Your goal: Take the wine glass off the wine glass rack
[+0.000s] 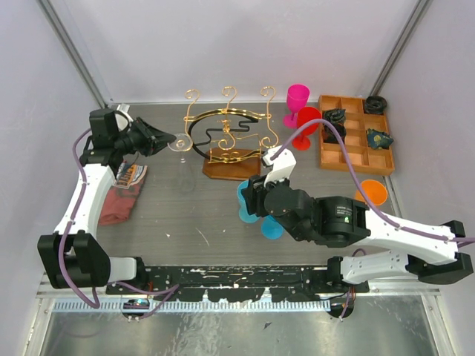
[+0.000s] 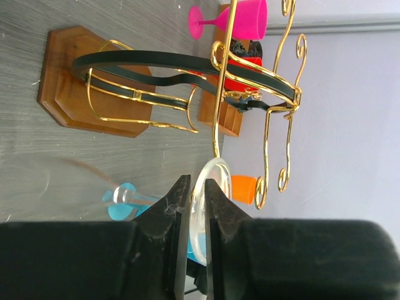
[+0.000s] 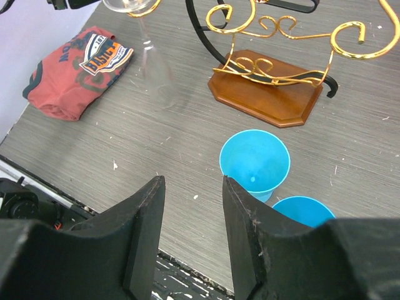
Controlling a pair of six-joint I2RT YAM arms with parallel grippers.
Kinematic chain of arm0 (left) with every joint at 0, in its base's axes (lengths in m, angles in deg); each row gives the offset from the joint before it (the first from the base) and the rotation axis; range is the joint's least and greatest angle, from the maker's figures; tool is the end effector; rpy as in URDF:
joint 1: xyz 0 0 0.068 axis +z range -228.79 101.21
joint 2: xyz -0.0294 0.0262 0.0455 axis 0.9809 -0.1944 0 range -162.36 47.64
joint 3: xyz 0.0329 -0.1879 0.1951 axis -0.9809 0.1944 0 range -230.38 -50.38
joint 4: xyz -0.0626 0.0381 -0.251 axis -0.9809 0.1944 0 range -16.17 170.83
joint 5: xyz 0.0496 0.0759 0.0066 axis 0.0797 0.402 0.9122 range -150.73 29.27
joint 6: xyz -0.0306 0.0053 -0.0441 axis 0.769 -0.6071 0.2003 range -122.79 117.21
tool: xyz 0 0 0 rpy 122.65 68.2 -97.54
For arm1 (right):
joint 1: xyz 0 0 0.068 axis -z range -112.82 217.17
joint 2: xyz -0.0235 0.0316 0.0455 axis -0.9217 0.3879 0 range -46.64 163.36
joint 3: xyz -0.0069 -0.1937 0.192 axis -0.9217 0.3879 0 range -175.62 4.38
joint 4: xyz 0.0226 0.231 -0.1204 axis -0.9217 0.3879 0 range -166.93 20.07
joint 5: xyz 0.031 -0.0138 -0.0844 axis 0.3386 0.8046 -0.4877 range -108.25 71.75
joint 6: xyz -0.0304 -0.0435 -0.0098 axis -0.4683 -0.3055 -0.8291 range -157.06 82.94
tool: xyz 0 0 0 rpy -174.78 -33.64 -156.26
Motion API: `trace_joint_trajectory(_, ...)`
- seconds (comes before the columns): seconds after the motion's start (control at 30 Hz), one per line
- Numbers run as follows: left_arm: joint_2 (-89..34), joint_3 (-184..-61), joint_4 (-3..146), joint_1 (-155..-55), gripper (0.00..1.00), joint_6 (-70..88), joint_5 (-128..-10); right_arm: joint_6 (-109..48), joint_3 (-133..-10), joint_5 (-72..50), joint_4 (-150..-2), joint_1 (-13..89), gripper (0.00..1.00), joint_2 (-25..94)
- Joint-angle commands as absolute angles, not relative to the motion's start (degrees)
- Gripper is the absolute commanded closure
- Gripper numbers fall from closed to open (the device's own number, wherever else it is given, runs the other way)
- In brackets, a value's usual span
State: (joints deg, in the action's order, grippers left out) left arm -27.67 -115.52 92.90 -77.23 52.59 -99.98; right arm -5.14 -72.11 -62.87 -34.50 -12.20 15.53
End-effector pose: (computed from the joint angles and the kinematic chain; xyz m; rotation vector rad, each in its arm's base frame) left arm 0.2939 -0.0145 0.3350 -0.6338 2.1178 -1.2622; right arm 0.0628 0.1989 0.4189 -0.3346 1.9157 0.4976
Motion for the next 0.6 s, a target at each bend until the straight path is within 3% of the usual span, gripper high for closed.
trace_joint_trajectory(0.0, -26.96, -114.67, 90.97, -77.27, 0.8, 52.6, -102.62, -3.24, -71.36, -65.77, -35.16, -11.95, 0.53, 12.62)
trace_joint_trajectory(0.23, -26.95, -114.59, 90.55, -77.24, 0.99, 52.61, -103.49, -2.98, -71.19, -66.32, -34.88, -11.9, 0.53, 11.78)
trace_joint_trajectory(0.57, -25.97, -113.36, 88.49, -77.22, 1.0, 53.54, -105.01, -2.82, -71.1, -66.39, -34.18, -11.82, 0.53, 11.98)
